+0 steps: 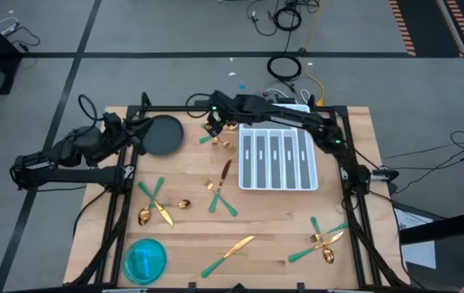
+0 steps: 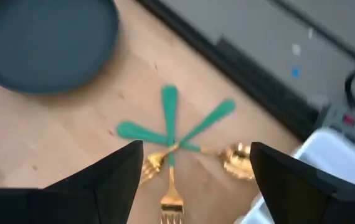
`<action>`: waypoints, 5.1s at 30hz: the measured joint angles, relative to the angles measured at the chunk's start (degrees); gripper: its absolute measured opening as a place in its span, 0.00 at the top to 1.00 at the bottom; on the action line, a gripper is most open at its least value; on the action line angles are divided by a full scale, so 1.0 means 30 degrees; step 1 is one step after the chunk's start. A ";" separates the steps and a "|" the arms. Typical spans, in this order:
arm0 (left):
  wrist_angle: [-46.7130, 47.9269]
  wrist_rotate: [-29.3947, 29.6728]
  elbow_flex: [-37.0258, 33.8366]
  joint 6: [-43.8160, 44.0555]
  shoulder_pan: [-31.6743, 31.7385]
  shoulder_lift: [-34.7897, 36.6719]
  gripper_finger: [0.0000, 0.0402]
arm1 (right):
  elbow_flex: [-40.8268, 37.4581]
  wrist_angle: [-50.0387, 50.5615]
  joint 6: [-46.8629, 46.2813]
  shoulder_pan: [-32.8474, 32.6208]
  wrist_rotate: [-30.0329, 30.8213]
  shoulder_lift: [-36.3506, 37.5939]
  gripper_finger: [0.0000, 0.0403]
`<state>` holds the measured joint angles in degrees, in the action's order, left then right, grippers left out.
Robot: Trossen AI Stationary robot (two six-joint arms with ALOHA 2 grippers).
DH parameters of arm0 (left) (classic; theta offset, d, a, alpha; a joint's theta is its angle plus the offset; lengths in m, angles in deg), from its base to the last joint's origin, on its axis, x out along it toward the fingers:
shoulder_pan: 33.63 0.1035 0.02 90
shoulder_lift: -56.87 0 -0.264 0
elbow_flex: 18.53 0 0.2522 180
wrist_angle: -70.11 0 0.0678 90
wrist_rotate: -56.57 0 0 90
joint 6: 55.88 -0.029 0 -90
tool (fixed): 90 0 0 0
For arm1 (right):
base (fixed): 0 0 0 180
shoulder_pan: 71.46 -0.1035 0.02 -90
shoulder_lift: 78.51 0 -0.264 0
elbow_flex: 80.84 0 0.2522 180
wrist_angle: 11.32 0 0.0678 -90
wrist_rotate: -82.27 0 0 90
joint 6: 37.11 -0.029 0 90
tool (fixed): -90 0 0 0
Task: Sort silverware
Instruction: Put the green fork into the silverware tray
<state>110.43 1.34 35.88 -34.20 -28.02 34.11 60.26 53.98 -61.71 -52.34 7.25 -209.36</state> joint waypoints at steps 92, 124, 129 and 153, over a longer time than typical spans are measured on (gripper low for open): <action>0.1043 -0.0100 -0.0015 0.0141 0.0000 0.0000 0.79 | 0.1185 -0.0210 1.3671 -0.2390 0.1256 -0.4291 0.40; 0.1424 0.0007 -0.0015 0.0019 0.0000 0.0005 0.79 | -0.0415 -0.0514 1.3207 -0.2377 0.0559 -0.4354 1.00; 0.1532 0.0007 -0.0022 0.0017 0.0000 0.0000 0.79 | -0.0410 0.0160 1.2929 -0.2453 0.1011 -0.4314 0.99; 0.4562 0.0583 -0.0029 -0.0153 0.0000 0.0000 0.79 | -0.0389 -0.3316 1.5089 -0.3141 0.1062 -0.4461 0.33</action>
<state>124.12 3.09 35.79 -34.66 -28.02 34.11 59.09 44.03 -16.44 -61.76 10.43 -222.74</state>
